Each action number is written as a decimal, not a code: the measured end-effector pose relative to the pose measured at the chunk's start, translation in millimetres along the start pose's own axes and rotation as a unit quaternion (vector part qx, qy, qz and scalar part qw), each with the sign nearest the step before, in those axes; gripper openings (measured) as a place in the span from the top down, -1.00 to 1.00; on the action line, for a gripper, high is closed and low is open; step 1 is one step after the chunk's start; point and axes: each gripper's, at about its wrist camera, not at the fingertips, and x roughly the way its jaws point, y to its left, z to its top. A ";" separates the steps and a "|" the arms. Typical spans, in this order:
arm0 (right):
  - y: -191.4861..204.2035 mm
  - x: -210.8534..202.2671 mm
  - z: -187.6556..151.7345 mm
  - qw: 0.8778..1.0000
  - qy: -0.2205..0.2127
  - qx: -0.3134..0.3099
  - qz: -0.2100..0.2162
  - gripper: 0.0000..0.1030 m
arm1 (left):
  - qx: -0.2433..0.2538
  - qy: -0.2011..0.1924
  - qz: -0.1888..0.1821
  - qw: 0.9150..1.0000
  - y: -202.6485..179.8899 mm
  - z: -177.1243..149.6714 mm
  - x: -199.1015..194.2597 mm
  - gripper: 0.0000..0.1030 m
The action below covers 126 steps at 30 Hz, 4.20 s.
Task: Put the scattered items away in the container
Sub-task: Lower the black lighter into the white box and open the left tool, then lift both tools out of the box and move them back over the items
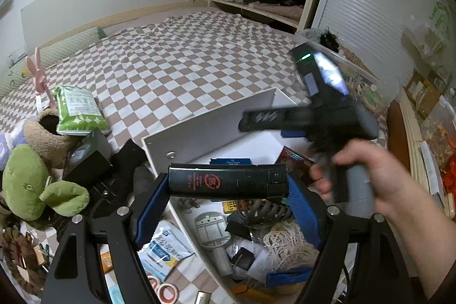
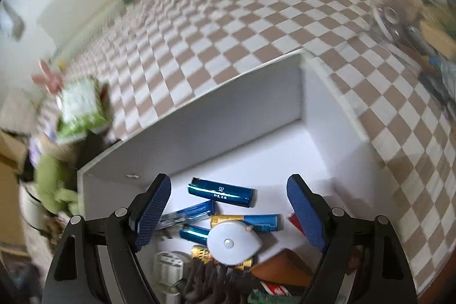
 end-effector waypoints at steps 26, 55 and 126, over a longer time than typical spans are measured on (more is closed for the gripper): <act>-17.6 -44.7 7.3 0.996 -0.074 0.006 0.041 -0.63 | 0.001 0.144 0.024 0.989 -51.4 -5.9 127.2 -0.57; -19.4 -34.3 5.2 0.998 -0.051 -0.010 0.038 -0.63 | -0.049 0.207 0.020 0.977 -29.5 -11.2 160.8 -0.64; 156.8 -125.9 -110.4 0.952 -0.185 -0.244 0.004 -1.00 | -0.112 -0.040 0.145 0.982 92.9 -48.6 -134.1 -1.00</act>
